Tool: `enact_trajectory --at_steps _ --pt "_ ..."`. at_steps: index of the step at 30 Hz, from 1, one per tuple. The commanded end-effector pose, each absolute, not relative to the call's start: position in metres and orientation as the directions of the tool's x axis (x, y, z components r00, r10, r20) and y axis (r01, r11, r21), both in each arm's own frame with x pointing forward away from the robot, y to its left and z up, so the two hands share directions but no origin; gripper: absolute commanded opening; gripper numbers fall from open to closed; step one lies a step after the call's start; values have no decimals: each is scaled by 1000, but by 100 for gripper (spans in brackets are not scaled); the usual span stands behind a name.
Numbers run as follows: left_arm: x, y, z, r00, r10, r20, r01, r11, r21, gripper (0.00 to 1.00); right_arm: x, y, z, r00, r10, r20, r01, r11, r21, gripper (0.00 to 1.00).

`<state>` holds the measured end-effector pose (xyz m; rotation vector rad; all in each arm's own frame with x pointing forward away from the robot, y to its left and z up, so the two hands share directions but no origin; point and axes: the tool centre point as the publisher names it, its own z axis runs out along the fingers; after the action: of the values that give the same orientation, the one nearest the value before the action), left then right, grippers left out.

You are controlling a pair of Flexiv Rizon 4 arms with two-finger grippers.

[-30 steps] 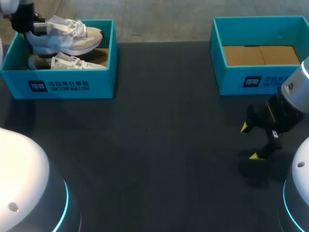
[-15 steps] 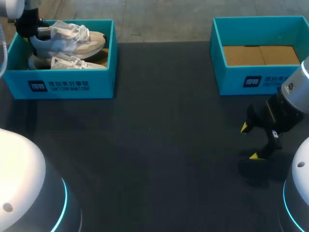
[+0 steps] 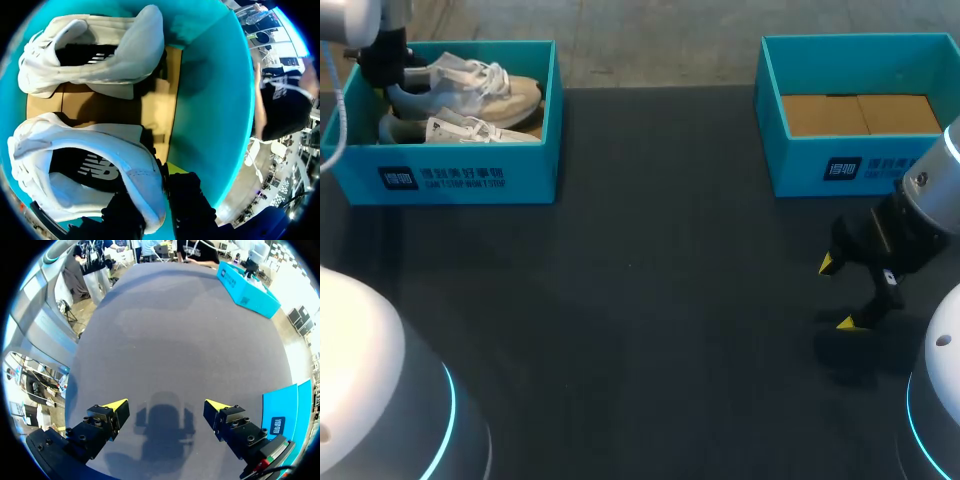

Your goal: Take the shoe out of the shoebox, open the shoe tongue, remove and reinsert the insole, then place the shoe into the shoebox

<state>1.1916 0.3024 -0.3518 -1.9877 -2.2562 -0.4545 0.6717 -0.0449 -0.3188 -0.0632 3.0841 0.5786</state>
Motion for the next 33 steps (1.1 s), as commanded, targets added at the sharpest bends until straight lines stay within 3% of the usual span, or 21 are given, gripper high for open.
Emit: enact_trajectory --at_steps 1,19,24,27,29,33 --pt "1200 301 -357 -139 951 277 985 104 138 0 671 -44 -319 -999 -38 -12 -39 932 360 100" --pt "1208 300 -369 -116 963 245 990 93 102 0 671 -44 -319 -999 -38 -12 -39 932 360 100" --pt "1208 297 -369 -101 969 224 991 80 103 46 671 -44 -319 -999 -38 -12 -39 932 360 100" --pt "1207 295 -368 -93 972 216 992 72 107 59 671 -44 -319 -999 -38 -12 -39 932 360 100" --pt "1207 294 -367 -93 973 212 992 72 108 79 671 -44 -319 -999 -38 -12 -39 932 360 100" --pt "1205 290 -361 -90 978 185 991 70 113 80 671 -44 -319 -999 -38 -12 -39 932 360 100"
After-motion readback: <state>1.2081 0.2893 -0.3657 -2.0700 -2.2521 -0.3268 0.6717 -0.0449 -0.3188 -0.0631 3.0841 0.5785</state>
